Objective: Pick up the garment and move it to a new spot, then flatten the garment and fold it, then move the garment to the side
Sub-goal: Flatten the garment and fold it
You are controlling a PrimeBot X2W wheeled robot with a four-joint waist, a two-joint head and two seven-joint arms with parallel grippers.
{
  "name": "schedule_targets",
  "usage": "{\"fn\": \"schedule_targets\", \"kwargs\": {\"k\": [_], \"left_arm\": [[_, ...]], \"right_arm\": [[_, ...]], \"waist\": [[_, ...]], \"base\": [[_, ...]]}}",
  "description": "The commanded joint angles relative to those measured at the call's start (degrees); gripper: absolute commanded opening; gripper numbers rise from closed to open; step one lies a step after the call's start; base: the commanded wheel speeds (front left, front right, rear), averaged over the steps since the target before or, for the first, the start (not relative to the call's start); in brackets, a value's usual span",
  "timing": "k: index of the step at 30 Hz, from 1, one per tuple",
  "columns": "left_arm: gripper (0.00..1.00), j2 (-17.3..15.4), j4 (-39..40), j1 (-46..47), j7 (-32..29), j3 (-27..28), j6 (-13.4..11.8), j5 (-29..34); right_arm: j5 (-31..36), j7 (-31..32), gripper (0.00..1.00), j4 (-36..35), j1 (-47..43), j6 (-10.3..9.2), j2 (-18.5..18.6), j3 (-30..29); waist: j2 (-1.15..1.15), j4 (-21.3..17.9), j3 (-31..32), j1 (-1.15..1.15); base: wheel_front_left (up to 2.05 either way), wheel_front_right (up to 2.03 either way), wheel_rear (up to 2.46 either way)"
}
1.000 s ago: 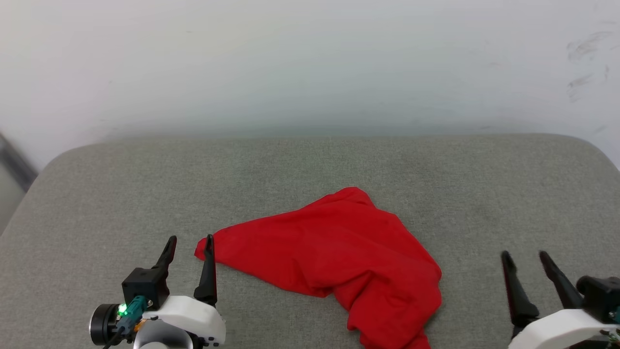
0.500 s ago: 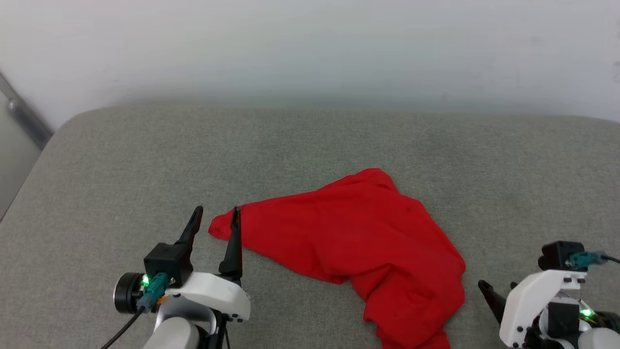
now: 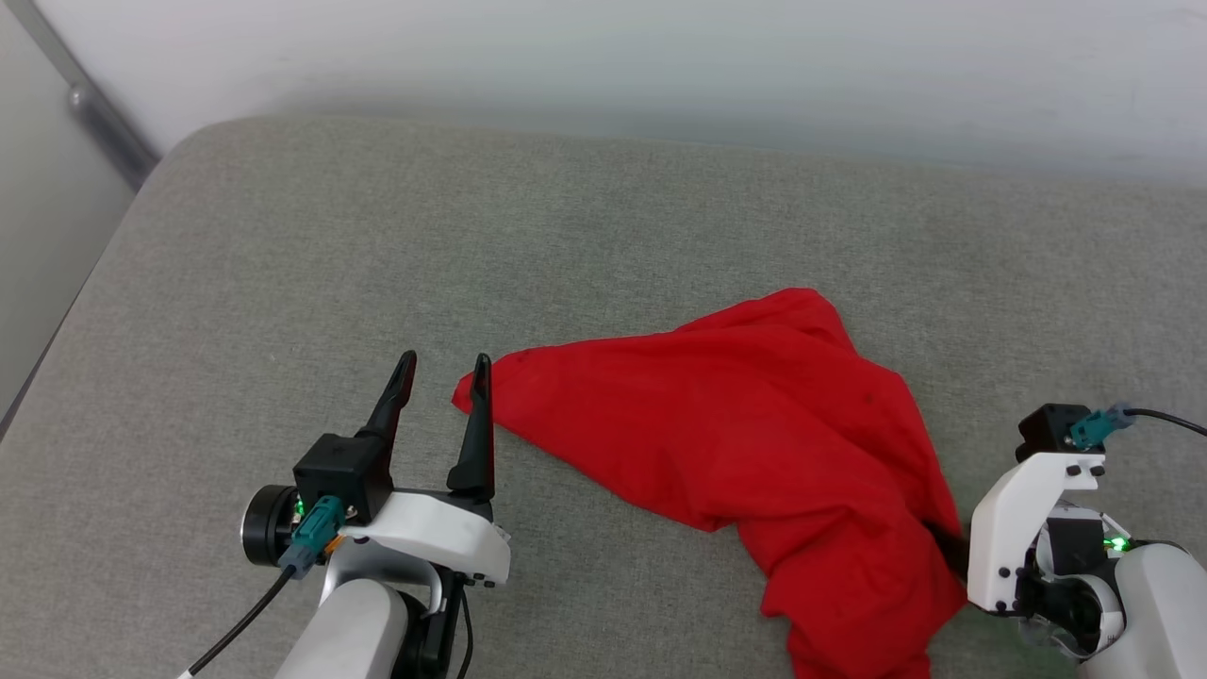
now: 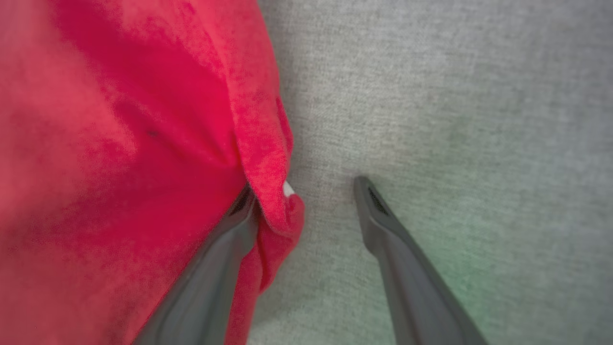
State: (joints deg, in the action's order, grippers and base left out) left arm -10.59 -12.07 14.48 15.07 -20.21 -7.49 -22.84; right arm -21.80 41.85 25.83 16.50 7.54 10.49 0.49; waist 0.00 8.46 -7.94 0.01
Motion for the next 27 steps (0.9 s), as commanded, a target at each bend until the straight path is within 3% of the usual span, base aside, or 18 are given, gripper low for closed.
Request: {"fn": "schedule_targets", "kwargs": {"k": [1,2,10,13,17,21,27], "left_arm": [[1.0,0.2,-0.1,0.5,0.1,0.2,0.4,0.6],[1.0,0.4,-0.3,0.4,0.1,0.3,0.4,0.6],[1.0,1.4,-1.3,-0.9,0.1,1.3,1.5,1.6],[1.0,1.4,-1.7,-1.3,0.1,1.5,1.8,1.8],[1.0,1.6,-2.0,-1.7,0.1,1.5,1.9,2.0],[1.0,1.4,-2.4,-2.6,0.1,1.8,2.1,2.0],[1.0,1.4,-2.7,-3.4,0.1,1.6,1.8,2.0]], "right_arm": [[-0.4,1.3,0.2,3.8,-1.5,-0.1,-0.7,0.9],[-0.7,1.0,0.0,4.5,-1.3,-0.1,-0.6,1.1],[2.5,-12.1,0.0,2.8,5.9,-0.09,3.0,-3.0],[5.4,-17.8,0.0,1.7,8.2,-0.07,3.1,-5.8],[9.0,-24.3,0.0,-1.7,10.4,-0.06,0.5,-7.5],[9.8,-25.8,0.0,-7.0,7.4,-0.06,-3.1,-0.5],[5.5,-22.6,0.0,-13.2,-0.4,-0.06,-5.1,13.9]], "waist": [[0.0,0.3,-0.1,-0.01],[0.0,0.4,0.0,-0.01],[0.0,-0.2,1.7,-0.01],[0.0,-0.7,2.7,-0.01],[0.0,-1.4,3.8,-0.01],[0.0,-2.1,5.0,-0.01],[0.0,-2.8,6.1,-0.01]], "base": [[0.0,0.0,0.0],[0.0,0.0,0.0],[0.0,0.0,0.0],[0.0,0.0,0.0],[0.0,0.0,0.0],[0.0,0.0,0.0],[0.0,0.0,0.0]]}}
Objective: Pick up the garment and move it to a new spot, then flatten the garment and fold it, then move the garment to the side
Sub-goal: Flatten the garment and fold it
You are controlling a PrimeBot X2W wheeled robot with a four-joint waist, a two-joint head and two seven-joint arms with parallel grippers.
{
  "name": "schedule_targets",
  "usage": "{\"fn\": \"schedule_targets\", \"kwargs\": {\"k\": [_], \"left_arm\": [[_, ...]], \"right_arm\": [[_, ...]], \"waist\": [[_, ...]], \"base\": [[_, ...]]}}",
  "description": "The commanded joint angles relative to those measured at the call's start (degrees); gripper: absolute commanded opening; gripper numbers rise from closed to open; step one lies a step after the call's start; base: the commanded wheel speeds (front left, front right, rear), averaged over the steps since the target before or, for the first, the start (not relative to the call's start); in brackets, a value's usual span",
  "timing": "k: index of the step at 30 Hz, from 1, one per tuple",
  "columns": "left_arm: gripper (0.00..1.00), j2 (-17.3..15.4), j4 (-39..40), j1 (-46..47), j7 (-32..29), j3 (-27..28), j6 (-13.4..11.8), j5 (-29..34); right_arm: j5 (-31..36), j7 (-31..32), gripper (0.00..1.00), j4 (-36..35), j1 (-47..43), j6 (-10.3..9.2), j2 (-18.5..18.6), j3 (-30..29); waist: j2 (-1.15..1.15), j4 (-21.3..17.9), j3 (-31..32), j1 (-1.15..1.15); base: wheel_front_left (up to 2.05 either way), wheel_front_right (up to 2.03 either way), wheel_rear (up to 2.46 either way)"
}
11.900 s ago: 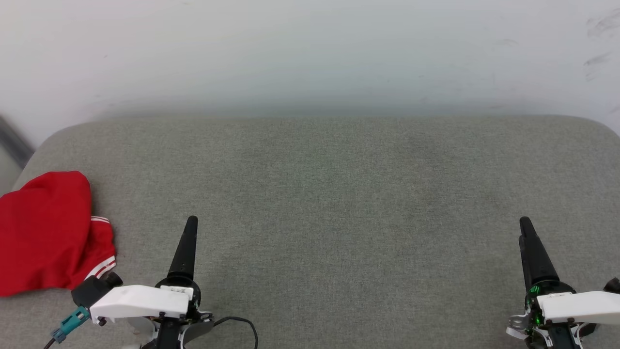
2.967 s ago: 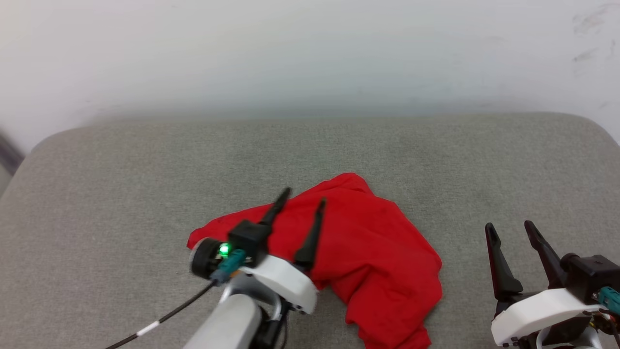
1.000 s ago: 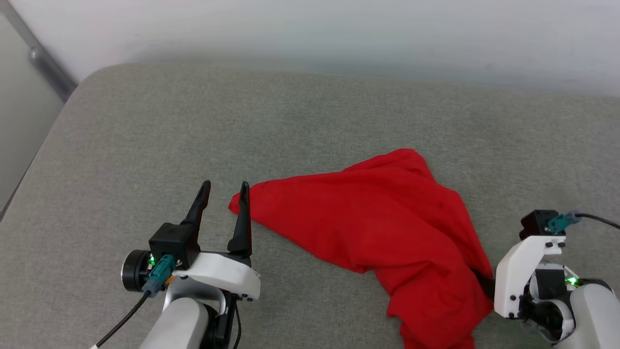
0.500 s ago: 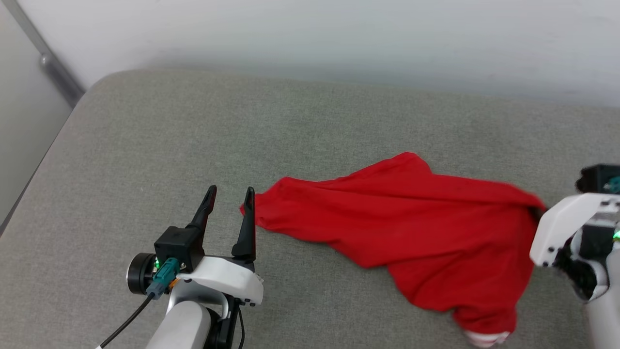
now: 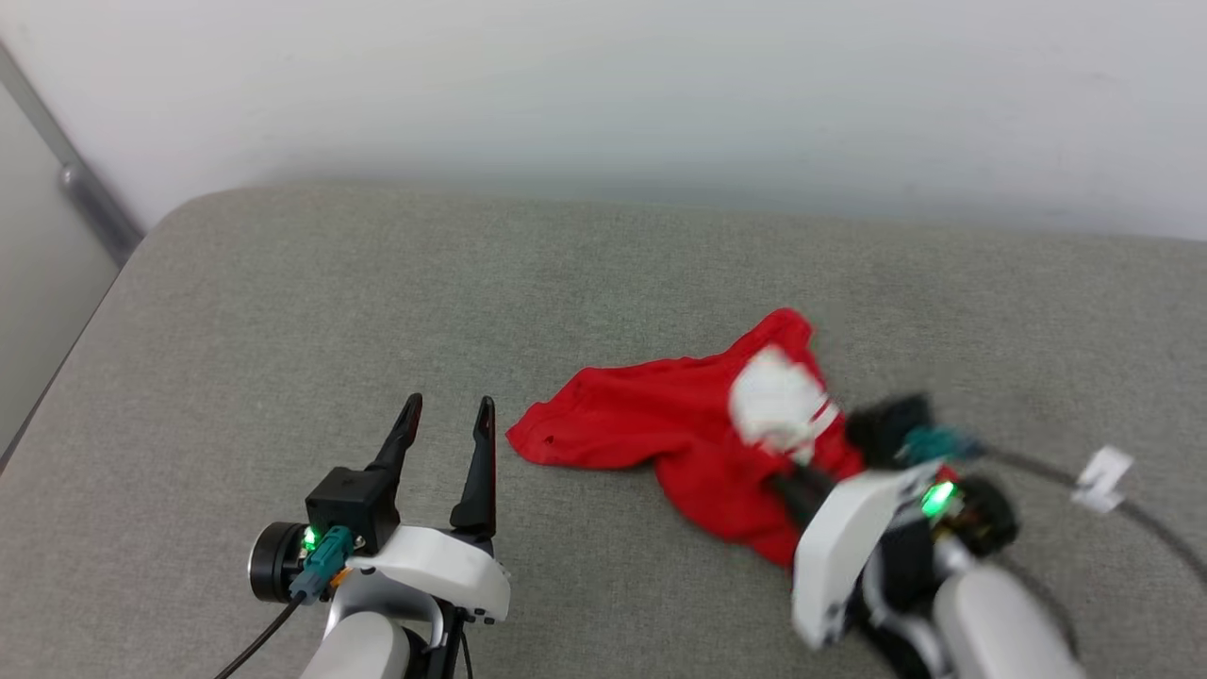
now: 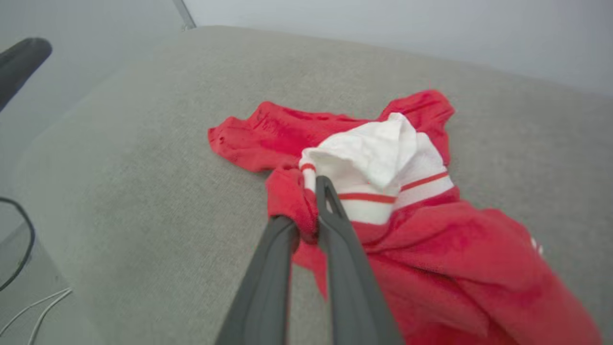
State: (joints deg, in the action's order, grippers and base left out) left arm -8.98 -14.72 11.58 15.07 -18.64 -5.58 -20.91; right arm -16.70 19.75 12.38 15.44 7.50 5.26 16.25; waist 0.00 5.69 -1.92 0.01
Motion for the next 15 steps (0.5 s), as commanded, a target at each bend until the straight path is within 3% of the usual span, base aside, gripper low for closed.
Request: {"fn": "schedule_targets", "kwargs": {"k": [1,7,8,9,10,15], "left_arm": [[1.0,-0.3,-0.1,-0.6,0.1,0.0,0.0,0.0],[1.0,-0.4,-0.5,-0.6,0.0,-0.4,0.2,-0.3],[1.0,-0.4,-0.5,-0.6,-0.1,-0.5,0.2,-0.3],[1.0,-0.4,-0.5,-0.6,-0.1,-0.5,0.2,-0.3],[1.0,-0.4,-0.5,-0.6,-0.1,-0.5,0.1,-0.4],[1.0,-0.7,-0.6,-1.0,-0.1,-0.4,-0.3,-0.7]], "right_arm": [[-0.7,0.2,0.0,-0.5,-1.3,-0.02,-0.2,0.8],[-5.2,4.4,0.0,-0.2,-11.3,-0.02,-0.7,12.2],[-6.2,4.5,0.04,0.3,-12.3,-0.02,-0.7,12.9],[-6.2,3.9,0.28,0.4,-12.6,-0.03,-0.5,13.3],[-5.7,2.5,1.0,0.1,-12.6,-0.02,-0.2,13.5],[-5.0,-5.9,1.0,-2.6,-12.2,-0.02,-0.3,11.8]], "waist": [[0.0,-0.2,0.2,-0.01],[0.0,-0.8,0.3,-0.01],[0.0,-0.9,0.3,-0.01],[0.0,-1.0,0.3,-0.01],[0.0,-1.1,0.2,-0.01],[0.0,-2.0,0.4,-0.01]], "base": [[0.0,0.0,0.0],[0.0,0.0,0.0],[0.0,0.0,0.0],[0.0,0.0,0.0],[0.0,0.0,0.0],[0.0,0.0,0.0]]}}
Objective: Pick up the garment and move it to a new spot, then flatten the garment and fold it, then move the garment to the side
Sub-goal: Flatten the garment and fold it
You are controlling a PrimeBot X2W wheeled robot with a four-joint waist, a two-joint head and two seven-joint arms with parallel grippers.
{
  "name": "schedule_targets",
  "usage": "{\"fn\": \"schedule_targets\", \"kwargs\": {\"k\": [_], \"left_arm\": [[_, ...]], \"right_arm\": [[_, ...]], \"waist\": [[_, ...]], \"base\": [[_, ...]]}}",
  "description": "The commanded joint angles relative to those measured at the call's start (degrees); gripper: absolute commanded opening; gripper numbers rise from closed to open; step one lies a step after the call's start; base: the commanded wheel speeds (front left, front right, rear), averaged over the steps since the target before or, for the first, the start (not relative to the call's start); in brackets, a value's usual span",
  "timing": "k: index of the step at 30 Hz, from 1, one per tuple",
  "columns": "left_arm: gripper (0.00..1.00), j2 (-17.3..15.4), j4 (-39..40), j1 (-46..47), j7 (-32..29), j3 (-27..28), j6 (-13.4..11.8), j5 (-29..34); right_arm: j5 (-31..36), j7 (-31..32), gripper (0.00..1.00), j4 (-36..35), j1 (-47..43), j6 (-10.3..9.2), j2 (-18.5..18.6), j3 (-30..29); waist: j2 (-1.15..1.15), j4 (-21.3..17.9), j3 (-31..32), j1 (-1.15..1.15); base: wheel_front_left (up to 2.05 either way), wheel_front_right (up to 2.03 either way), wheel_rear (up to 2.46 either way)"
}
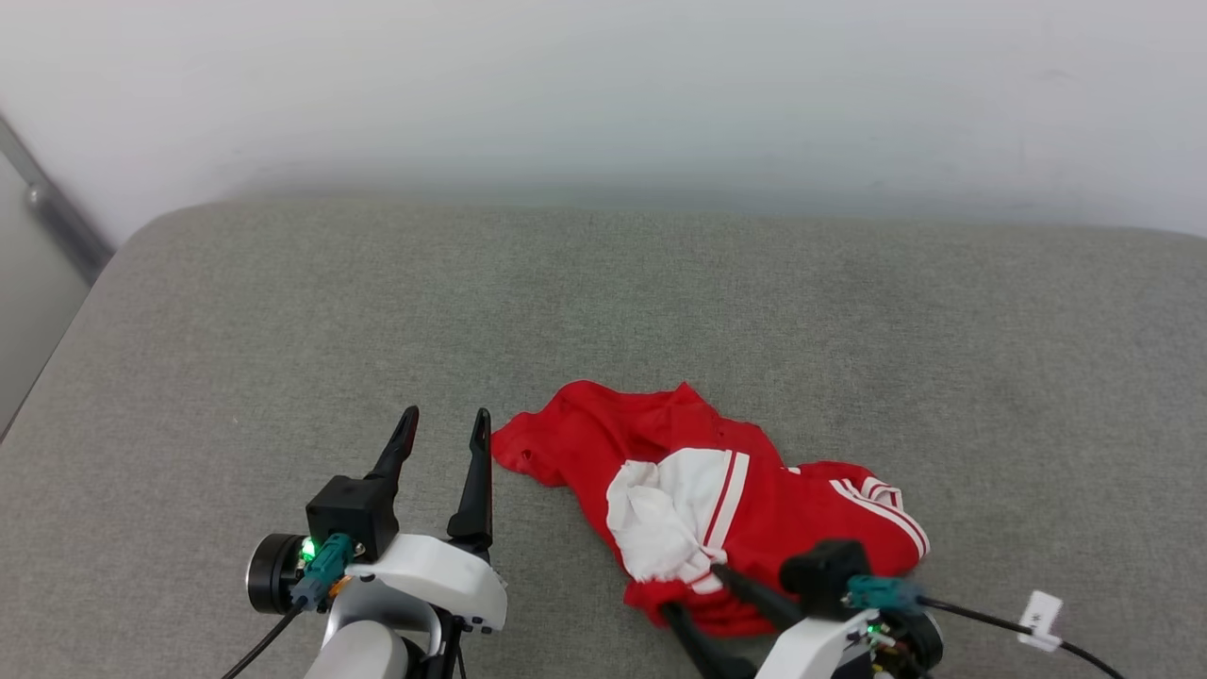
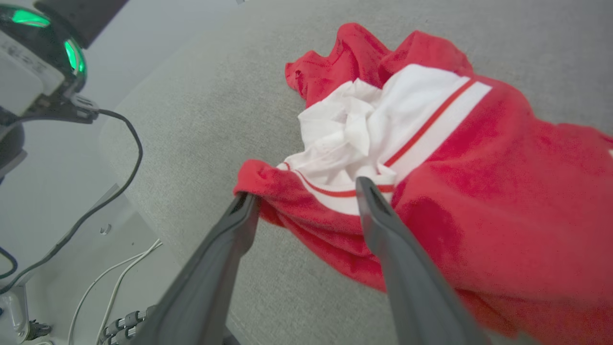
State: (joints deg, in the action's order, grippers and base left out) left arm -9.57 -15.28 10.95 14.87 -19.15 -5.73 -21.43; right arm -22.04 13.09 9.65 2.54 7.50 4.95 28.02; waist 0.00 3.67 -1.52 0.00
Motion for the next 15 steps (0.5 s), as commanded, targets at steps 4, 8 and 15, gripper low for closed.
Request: {"fn": "schedule_targets", "kwargs": {"k": [4,8,15], "left_arm": [[1.0,-0.3,-0.2,-0.9,-0.2,-0.2,-0.3,-0.3],[1.0,-0.5,-0.2,-1.4,-0.5,-0.4,-0.5,-0.3],[1.0,-1.4,0.2,-2.2,-1.3,-0.7,-0.9,-0.3]], "right_arm": [[0.7,-5.9,1.0,-3.3,1.0,-0.02,0.6,-1.9],[2.3,-9.9,1.0,-6.0,0.4,-0.02,0.8,-6.3],[6.8,-12.8,1.0,-8.6,-1.7,-0.02,0.1,-21.4]], "waist": [[0.0,-0.2,0.7,0.0],[0.0,-0.4,1.6,0.0],[0.0,-0.8,2.5,0.0]], "base": [[0.0,0.0,0.0],[0.0,0.0,0.0],[0.0,0.0,0.0]]}}
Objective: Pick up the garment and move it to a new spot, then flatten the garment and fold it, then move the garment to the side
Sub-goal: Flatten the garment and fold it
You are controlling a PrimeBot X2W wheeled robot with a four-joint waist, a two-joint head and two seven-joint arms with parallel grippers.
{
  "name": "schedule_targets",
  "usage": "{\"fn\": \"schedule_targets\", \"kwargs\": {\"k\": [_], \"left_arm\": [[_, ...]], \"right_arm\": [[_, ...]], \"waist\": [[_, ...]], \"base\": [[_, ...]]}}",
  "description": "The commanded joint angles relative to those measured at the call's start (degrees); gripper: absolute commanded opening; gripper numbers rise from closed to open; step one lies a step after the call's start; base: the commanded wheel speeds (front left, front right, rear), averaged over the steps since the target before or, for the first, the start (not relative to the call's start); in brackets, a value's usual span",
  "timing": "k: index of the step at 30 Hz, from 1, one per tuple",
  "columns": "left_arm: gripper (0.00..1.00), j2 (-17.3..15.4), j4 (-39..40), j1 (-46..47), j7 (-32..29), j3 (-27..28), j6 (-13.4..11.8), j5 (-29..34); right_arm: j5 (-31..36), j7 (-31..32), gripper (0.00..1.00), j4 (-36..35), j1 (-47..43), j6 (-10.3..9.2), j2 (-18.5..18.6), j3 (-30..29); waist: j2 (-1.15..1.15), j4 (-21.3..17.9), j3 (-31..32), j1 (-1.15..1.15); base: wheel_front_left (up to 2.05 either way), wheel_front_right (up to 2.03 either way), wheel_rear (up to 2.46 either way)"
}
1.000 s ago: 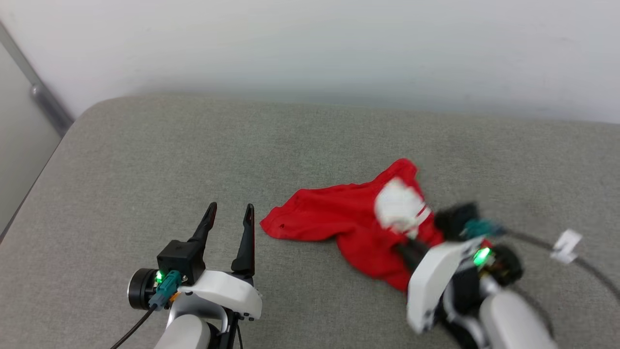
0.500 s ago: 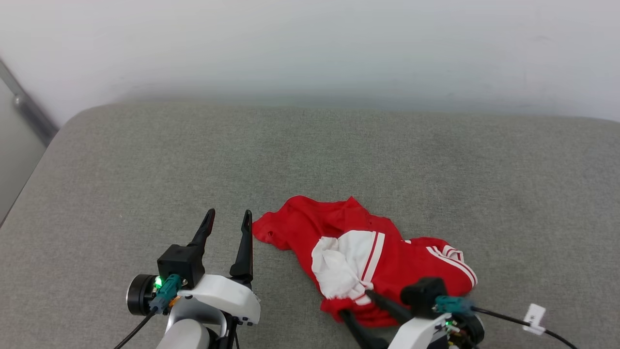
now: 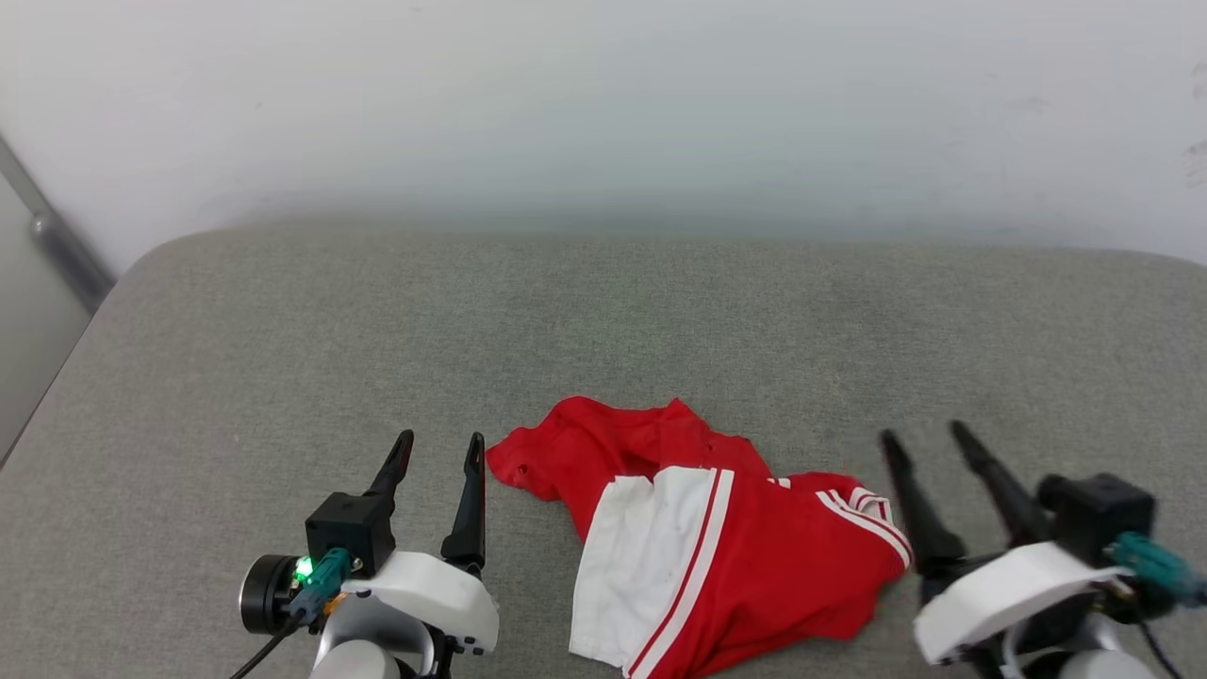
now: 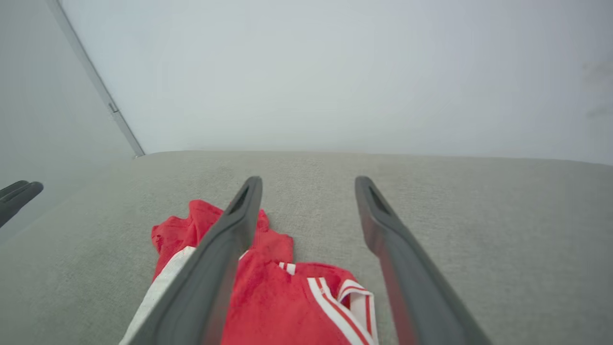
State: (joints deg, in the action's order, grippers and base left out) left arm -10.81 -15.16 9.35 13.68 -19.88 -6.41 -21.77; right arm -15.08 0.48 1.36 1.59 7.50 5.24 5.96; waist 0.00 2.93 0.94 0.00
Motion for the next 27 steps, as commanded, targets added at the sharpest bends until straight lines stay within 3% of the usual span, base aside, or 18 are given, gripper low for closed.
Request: {"fn": "schedule_targets", "kwargs": {"k": [1,7,13,17,21,27], "left_arm": [[1.0,-0.3,0.1,-0.7,-0.3,-0.1,-0.1,0.1],[1.0,-1.0,0.5,-1.3,-1.5,-0.7,-0.5,0.3],[1.0,-2.5,0.9,0.7,-6.3,-2.7,0.7,1.0],[1.0,-2.4,0.7,3.7,-13.3,-5.4,4.8,-0.9],[1.0,-2.7,-2.0,6.4,-24.2,-8.1,8.4,-3.8],[1.0,-4.1,-5.8,7.7,-41.4,-11.5,10.7,-7.2]], "right_arm": [[0.5,-0.2,1.0,-0.5,-1.1,-0.02,-0.3,-1.4],[4.0,0.4,1.0,-3.4,-4.3,-0.02,-1.0,-10.1],[5.5,1.1,1.0,-7.1,-6.8,-0.02,-1.7,-11.6],[6.0,2.0,1.0,-9.1,-7.7,-0.02,-2.0,-11.3],[6.3,3.0,1.0,-10.4,-7.9,-0.02,-2.3,-10.7],[6.1,3.3,1.0,-11.1,-6.8,-0.02,-2.4,-9.7]], "waist": [[0.0,-0.2,0.2,0.0],[0.0,-1.1,0.9,0.0],[0.0,-2.5,1.0,0.0],[0.0,-3.0,0.0,0.0],[0.0,-4.2,-1.7,0.0],[0.0,-6.3,-4.6,0.0]], "base": [[0.0,0.0,0.0],[0.0,0.0,0.0],[0.0,0.0,0.0],[0.0,0.0,0.0],[0.0,0.0,0.0],[0.0,0.0,0.0]]}}
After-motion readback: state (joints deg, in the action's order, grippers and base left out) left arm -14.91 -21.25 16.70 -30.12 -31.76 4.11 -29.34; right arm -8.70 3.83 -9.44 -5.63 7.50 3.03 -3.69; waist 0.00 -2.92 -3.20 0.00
